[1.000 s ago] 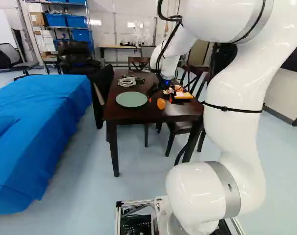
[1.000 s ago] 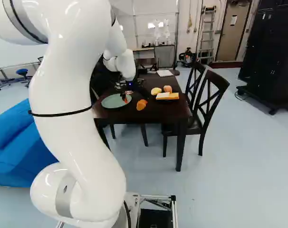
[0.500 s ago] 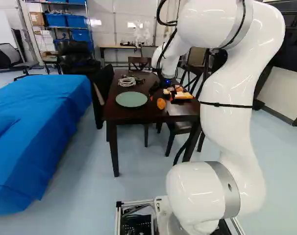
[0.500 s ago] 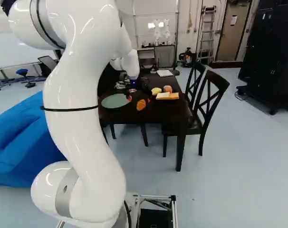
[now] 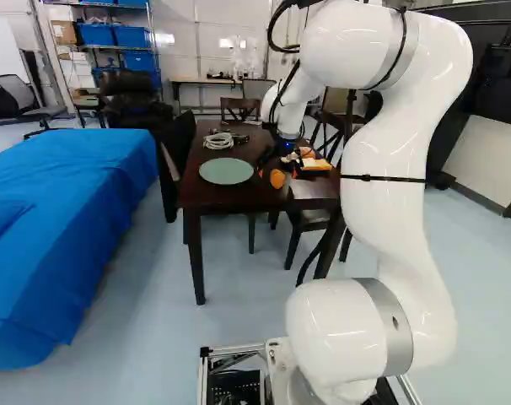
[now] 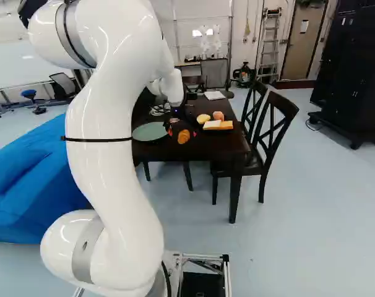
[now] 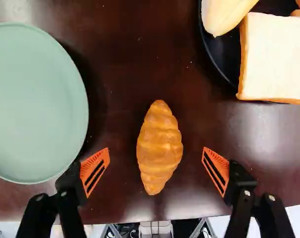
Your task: Move the croissant to the empty plate
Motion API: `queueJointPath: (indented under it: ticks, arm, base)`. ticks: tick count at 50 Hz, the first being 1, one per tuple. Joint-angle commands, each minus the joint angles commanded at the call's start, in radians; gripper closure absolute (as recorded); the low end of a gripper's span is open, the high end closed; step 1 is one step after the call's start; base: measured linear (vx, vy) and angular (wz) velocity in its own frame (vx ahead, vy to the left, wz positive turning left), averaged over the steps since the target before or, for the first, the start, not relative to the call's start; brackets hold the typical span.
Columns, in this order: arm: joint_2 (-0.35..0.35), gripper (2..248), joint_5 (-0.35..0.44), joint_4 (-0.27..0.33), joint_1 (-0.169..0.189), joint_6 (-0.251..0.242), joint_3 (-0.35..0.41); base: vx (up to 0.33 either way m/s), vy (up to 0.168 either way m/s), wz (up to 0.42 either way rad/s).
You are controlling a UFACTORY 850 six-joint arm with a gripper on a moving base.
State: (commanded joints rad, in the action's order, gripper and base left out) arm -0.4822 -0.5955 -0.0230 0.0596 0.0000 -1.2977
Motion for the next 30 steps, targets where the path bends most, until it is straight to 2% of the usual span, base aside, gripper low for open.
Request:
queueJointPath:
  ticks: [25, 26, 30]
  arm:
    - [0.000, 3, -0.012, 0.000, 0.000, 0.000, 0.000]
    - [0.000, 11, -0.012, 0.000, 0.000, 0.000, 0.000]
    - [0.000, 11, -0.012, 0.000, 0.000, 0.000, 0.000]
  base:
    - [0.000, 0.000, 0.000]
    - [0.000, 0.000, 0.000]
    - [0.000, 0.000, 0.000]
